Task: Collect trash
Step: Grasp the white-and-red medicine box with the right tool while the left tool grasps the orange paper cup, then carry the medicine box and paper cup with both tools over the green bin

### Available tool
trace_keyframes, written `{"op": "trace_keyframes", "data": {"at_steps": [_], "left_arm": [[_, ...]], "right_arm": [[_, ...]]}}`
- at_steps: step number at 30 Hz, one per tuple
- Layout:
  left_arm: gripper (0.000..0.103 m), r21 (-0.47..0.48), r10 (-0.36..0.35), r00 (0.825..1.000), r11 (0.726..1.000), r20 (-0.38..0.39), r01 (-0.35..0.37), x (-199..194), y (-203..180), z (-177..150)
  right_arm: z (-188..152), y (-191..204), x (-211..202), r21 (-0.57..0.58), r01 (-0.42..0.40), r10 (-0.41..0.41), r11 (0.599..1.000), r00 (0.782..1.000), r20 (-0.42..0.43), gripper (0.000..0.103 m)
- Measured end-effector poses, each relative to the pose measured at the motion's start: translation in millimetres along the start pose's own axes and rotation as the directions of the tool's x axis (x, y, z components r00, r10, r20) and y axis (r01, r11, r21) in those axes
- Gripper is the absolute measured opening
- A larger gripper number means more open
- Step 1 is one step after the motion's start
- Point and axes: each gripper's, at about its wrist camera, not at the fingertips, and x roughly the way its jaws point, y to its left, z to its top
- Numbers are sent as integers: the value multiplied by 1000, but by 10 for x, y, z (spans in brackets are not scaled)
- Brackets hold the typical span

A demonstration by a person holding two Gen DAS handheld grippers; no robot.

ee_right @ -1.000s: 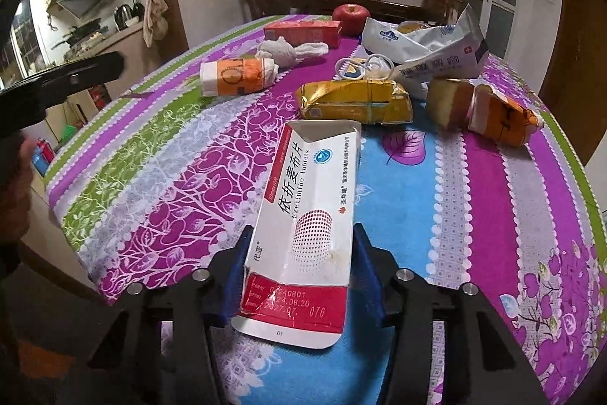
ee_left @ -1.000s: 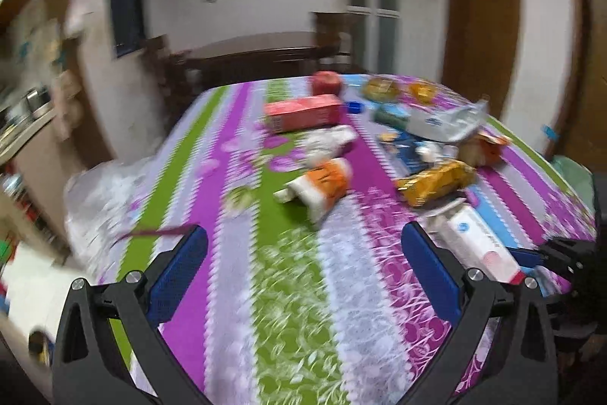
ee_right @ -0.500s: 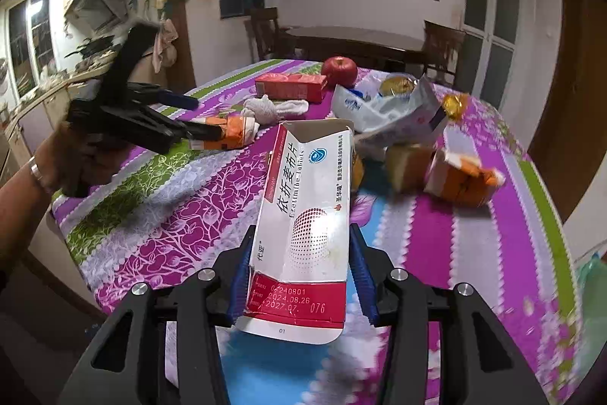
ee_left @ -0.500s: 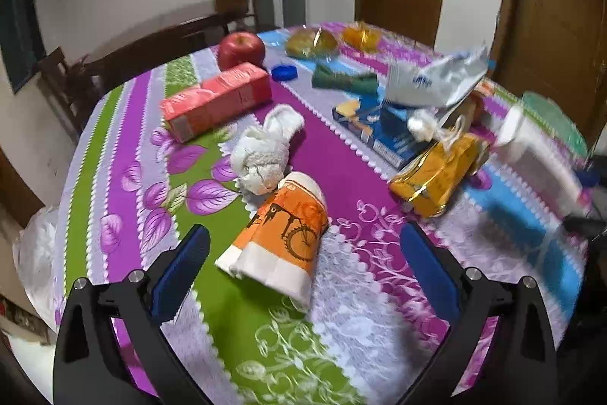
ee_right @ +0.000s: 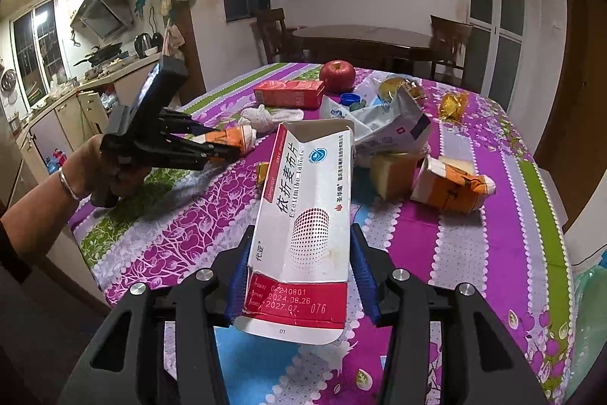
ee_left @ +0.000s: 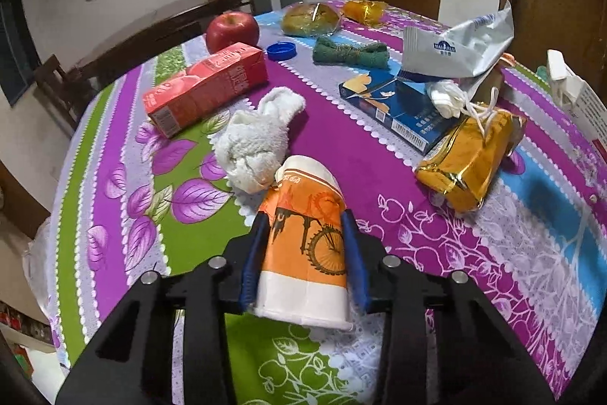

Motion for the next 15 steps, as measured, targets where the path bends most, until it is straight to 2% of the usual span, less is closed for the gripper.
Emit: {"op": "trace_keyframes", "data": {"at_steps": [4,6,8,13,15], "left_arm": [[33,-27,61,998,998,-8,-61,-126,-102,-79],[33,-71,141,990,987,-24,-142,-231,-153,-119],[33,-130,247,968,959,-46,-251,-361,-211,-129],[33,-221,346,938,914,-9,-340,-675,-416,27],[33,-223,415,909,890,40,-397,-805,-568,169]], "right_arm": [[-30,-16,87,20,-14,14,1000,1000,-11,49],[-40,-31,111,28,-21,21,999,1000,-13,49],[-33,-36,131,35,-30,31,999,999,-12,49],[32,-103,114,39,-35,34,999,999,15,49],[66,-167,67,41,-21,20,999,999,33,49]]}}
